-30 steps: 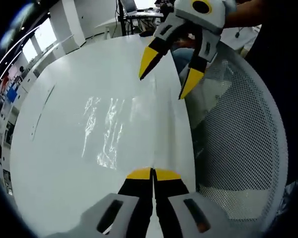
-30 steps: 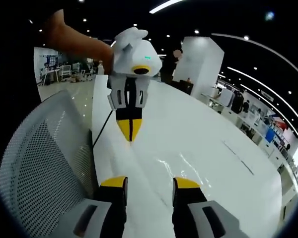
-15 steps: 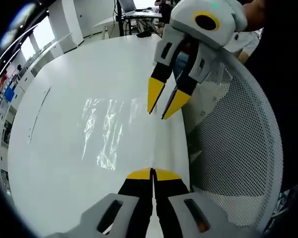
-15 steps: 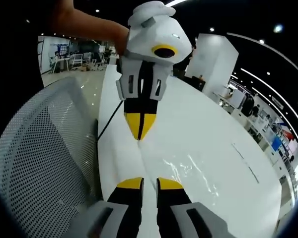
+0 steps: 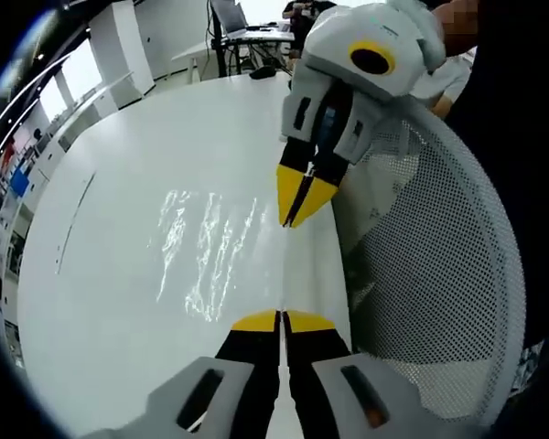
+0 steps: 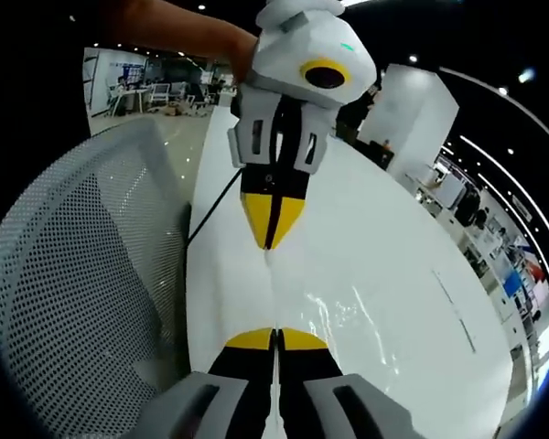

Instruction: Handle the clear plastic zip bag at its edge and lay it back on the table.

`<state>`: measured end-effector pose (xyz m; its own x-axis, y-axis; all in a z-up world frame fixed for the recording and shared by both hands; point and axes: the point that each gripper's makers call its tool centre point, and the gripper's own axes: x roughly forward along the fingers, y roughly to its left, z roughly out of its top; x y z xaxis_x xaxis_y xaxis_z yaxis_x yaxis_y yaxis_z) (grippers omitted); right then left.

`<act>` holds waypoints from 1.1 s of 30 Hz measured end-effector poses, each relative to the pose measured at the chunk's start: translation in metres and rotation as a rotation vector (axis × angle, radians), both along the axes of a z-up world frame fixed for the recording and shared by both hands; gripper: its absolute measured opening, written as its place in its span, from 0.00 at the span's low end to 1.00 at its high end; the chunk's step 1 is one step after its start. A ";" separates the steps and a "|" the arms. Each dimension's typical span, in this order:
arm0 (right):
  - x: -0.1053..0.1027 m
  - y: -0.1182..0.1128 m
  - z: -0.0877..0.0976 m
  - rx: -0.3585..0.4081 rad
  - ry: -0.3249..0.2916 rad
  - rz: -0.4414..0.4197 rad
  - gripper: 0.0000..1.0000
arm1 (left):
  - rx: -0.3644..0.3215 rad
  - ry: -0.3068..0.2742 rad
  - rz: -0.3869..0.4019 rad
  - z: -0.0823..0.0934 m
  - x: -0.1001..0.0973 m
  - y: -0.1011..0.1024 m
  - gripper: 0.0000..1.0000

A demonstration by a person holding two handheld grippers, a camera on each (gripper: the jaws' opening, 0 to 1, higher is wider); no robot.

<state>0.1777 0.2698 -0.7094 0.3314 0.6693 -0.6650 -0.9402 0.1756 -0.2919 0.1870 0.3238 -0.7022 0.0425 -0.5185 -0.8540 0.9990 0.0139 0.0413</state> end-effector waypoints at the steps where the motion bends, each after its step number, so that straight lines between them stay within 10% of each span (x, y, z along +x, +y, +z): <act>1: 0.000 0.000 0.000 -0.001 -0.001 0.003 0.00 | -0.001 -0.001 -0.004 -0.001 -0.001 0.000 0.04; 17: 0.005 -0.001 0.005 0.010 0.006 -0.010 0.00 | -0.020 -0.138 -0.129 -0.008 0.008 0.001 0.00; 33: 0.002 0.011 0.014 0.054 0.023 -0.020 0.05 | -0.020 -0.093 -0.046 -0.008 0.008 0.003 0.00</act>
